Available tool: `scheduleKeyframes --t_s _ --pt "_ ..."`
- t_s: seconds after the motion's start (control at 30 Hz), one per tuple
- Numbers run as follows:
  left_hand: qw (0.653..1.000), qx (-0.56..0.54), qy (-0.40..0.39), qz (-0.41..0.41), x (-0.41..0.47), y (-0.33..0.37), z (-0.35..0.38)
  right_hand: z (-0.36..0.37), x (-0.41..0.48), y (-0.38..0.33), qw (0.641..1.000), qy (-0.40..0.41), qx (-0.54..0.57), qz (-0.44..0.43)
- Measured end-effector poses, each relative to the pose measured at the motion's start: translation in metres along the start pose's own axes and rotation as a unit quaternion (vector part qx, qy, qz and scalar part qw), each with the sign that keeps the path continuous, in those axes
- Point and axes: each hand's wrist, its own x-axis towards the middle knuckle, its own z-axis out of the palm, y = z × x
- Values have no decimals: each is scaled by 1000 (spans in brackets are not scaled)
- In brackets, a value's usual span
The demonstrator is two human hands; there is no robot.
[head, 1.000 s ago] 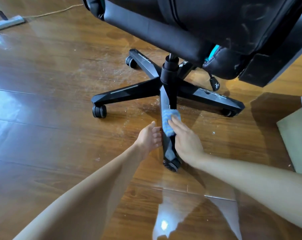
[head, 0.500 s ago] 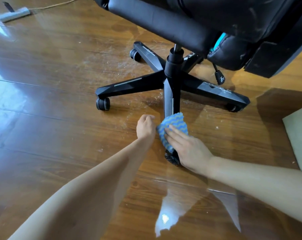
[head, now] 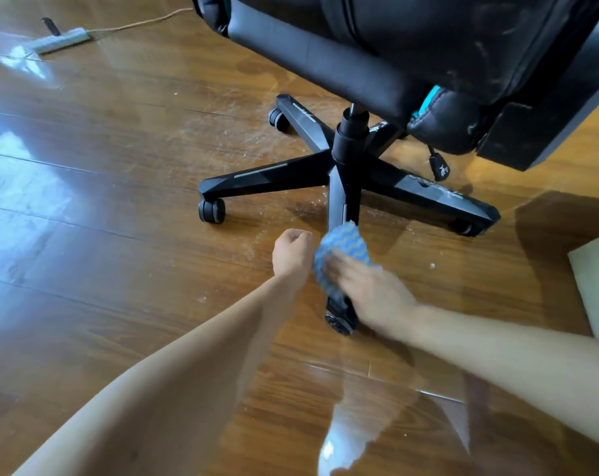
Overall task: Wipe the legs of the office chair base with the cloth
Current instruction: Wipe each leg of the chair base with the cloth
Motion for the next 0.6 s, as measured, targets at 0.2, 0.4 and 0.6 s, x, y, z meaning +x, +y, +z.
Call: scheduleKeyframes --t_s 0.2,0.4,0.6 --pt "1000 7 17 22 0 6 17 7 -17 11 996 -2 11 -91" --pt "997 -14 75 29 -13 7 20 -23 70 50 997 -28 -26 73" --pt "997 -8 61 46 -3 6 19 -2 13 16 997 -34 -67 -24"
